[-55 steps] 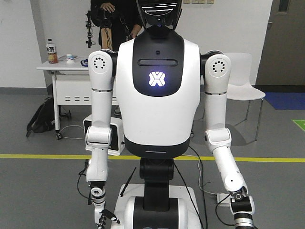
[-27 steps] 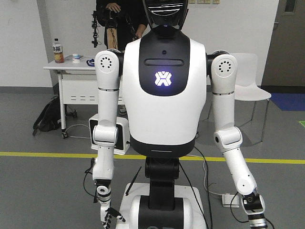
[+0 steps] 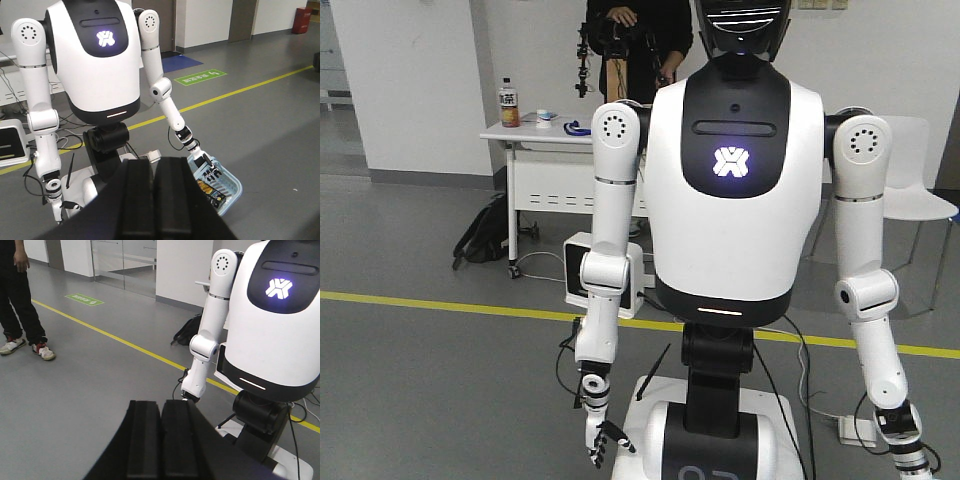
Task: Pick snacks and fruit into basket
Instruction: 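Turn the base and drive back to the fruit display tables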
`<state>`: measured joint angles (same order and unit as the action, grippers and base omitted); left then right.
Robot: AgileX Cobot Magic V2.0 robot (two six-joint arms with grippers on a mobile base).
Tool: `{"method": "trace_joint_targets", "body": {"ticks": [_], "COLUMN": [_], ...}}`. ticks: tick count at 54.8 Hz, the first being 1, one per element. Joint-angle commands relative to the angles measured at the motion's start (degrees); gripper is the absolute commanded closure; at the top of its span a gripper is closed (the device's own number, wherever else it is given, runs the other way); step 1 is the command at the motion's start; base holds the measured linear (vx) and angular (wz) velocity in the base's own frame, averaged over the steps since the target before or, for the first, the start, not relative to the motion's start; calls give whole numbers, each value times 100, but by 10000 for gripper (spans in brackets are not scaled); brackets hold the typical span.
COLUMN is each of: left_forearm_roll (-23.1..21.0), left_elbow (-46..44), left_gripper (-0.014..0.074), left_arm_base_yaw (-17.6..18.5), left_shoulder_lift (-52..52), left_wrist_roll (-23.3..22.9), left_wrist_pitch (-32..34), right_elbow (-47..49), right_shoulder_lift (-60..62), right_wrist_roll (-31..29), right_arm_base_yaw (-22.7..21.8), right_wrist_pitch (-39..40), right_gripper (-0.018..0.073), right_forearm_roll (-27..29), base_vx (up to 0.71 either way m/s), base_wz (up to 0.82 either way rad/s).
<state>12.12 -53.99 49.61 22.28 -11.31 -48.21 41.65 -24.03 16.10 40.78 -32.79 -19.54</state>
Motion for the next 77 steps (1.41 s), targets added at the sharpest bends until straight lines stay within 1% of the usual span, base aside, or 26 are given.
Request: {"method": "trace_joint_targets", "body": {"ticks": [1, 77], "left_forearm_roll": [64, 64], "left_elbow": [-156, -156], "left_gripper": [604, 604], "left_arm_base_yaw": [1, 1], "left_shoulder_lift": [80, 80], "left_wrist_roll": [7, 7], "left_wrist_pitch": [409, 409], "right_elbow": [168, 168], "right_shoulder_lift": [-64, -64], "right_wrist_roll": [-51, -51], "right_arm_base_yaw": [-25, -25], "right_wrist_pitch": [465, 465], "right_gripper": [566, 566], "right_forearm_roll": [-131, -131], "base_vx": [-6, -8], "base_wz": [22, 32]}}
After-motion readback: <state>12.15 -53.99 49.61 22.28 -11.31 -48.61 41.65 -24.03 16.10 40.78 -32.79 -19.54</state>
